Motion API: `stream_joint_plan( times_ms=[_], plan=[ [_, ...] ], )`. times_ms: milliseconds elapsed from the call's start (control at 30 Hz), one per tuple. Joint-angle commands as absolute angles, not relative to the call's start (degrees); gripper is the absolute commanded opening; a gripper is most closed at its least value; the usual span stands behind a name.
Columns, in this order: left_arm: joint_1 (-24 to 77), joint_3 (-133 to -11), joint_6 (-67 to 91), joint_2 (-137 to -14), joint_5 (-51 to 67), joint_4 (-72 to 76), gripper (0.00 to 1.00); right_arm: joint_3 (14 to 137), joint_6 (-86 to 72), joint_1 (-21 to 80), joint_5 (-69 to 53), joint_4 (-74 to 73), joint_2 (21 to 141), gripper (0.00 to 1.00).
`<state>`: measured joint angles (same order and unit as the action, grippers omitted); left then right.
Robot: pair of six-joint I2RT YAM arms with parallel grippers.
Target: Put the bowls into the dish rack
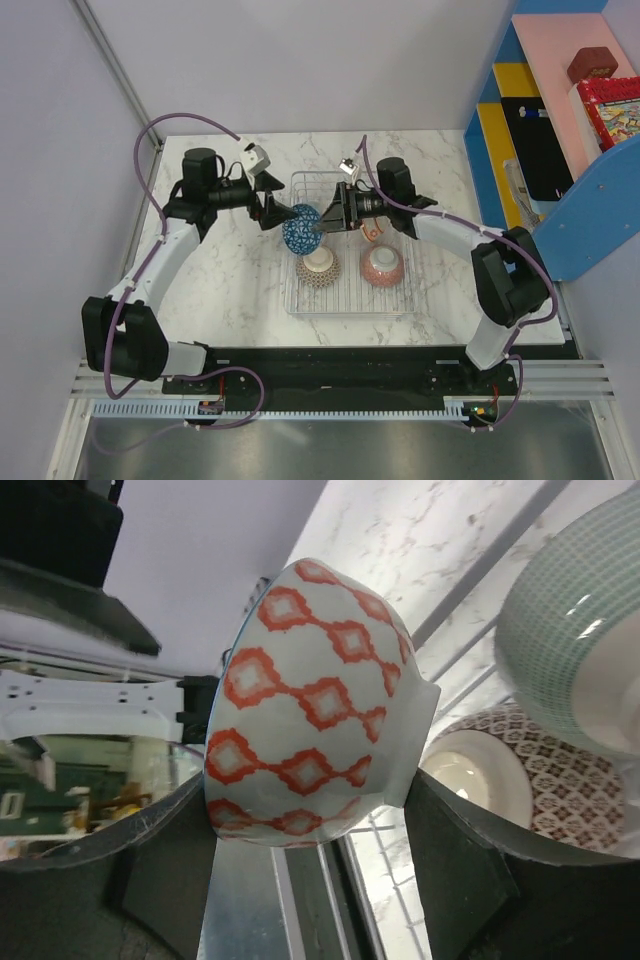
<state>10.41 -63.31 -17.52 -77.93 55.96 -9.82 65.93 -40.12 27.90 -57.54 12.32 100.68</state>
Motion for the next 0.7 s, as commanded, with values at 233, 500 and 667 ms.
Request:
stream_joint_plan(
  times_ms=[233, 500, 667],
  plan=[
    [-10.34, -62.94, -20.64, -75.06, 58.88, -25.73, 1.0, 84.81, 9.44, 28.03, -34.23, -35.84, 89.66, 0.0],
    [-17.84, -58.01, -26.27, -73.47, 57.92, -34.88, 1.0, 78.06, 28.03, 32.78, -17.85, -42.72, 78.86, 0.0],
    [-19.07, -55.2, -26.98, -73.83, 58.97, -35.25, 1.0, 72.61, 32.16, 36.47, -15.29, -42.71, 75.76, 0.0]
  ],
)
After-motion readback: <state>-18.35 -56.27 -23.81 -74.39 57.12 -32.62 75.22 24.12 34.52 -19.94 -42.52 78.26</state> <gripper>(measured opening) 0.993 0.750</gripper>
